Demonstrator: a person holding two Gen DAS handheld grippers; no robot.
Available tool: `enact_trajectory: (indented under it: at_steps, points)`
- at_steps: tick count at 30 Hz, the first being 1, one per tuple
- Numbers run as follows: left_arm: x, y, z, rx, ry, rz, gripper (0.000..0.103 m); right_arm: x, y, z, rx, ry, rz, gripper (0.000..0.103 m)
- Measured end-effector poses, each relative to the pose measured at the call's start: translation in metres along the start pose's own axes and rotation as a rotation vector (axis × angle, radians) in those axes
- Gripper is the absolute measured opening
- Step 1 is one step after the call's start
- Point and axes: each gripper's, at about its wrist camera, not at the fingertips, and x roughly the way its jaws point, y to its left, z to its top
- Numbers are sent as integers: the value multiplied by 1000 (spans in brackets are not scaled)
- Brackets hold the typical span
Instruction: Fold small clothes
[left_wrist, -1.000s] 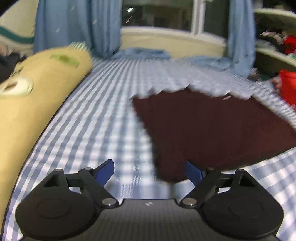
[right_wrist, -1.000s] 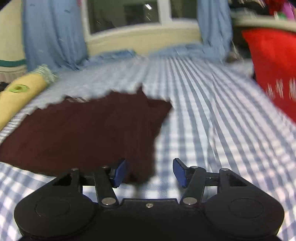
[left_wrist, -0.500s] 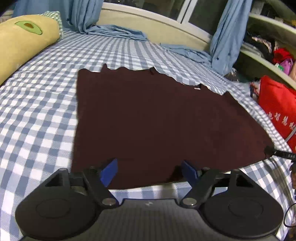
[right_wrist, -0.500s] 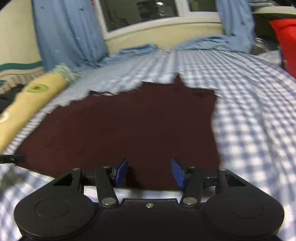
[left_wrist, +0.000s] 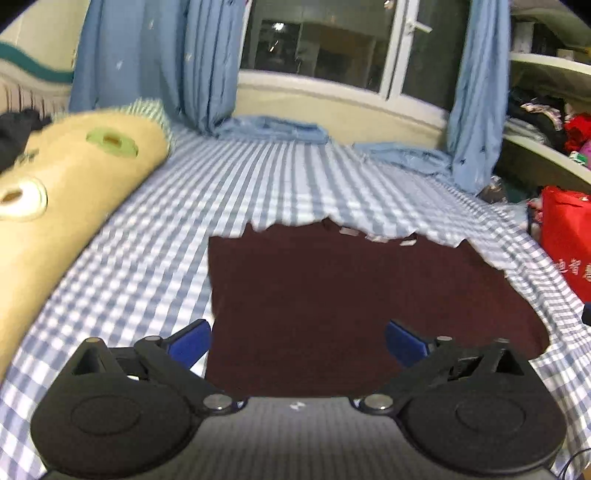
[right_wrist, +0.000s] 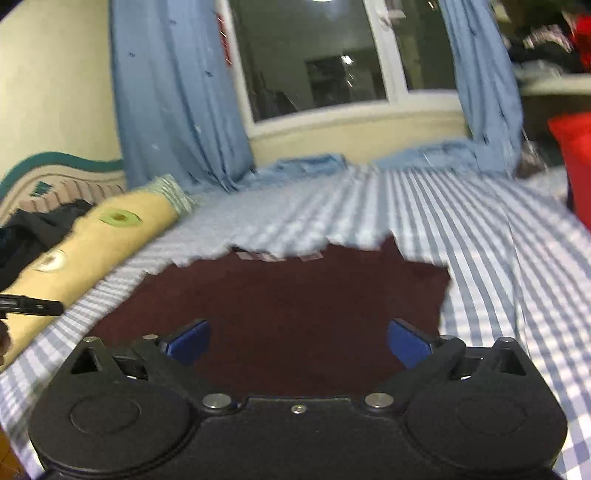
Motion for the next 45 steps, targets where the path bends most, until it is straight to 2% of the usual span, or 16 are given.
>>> enact_trajectory:
  at_steps: [3,6,13,19,23,29,33,36,40,43,45]
  points:
    - [-17,-11,5,8,-21,-5,102,-17,21,11,-18,-52,-48,102]
    - [-24,-20,5,28,-31,1,102,-24,39,13,-65,-64,-82,102]
    - [-22,-25,2,55,-33,22,102,-26,63,3,-85,-7,-71,102]
    - [-18,-17,-5,25,-24,43,102,-23,70,-1,-41,0,-106,102]
    - [-7,-11,-12,20,15,27,102,-26,64,-3,1,-63,-102,102]
    - [1,-2,-23,9,24,25,102,-32,59,5,12,-76,-156,102]
    - [13,15,-32,-33,30,2,102,-34,62,3,-5,-84,-153,102]
    - [22,37,-30,-84,-4,-50,102,-31,67,1,-14,-72,-153,102]
    - [48,75,-8,-194,57,-195,102,-27,72,0,-25,-55,-148,102]
    - [69,94,7,-227,57,-154,102,-27,76,0,-33,-55,-145,102]
    - [89,106,12,-258,90,-148,102,-28,77,0,-36,-58,-141,102]
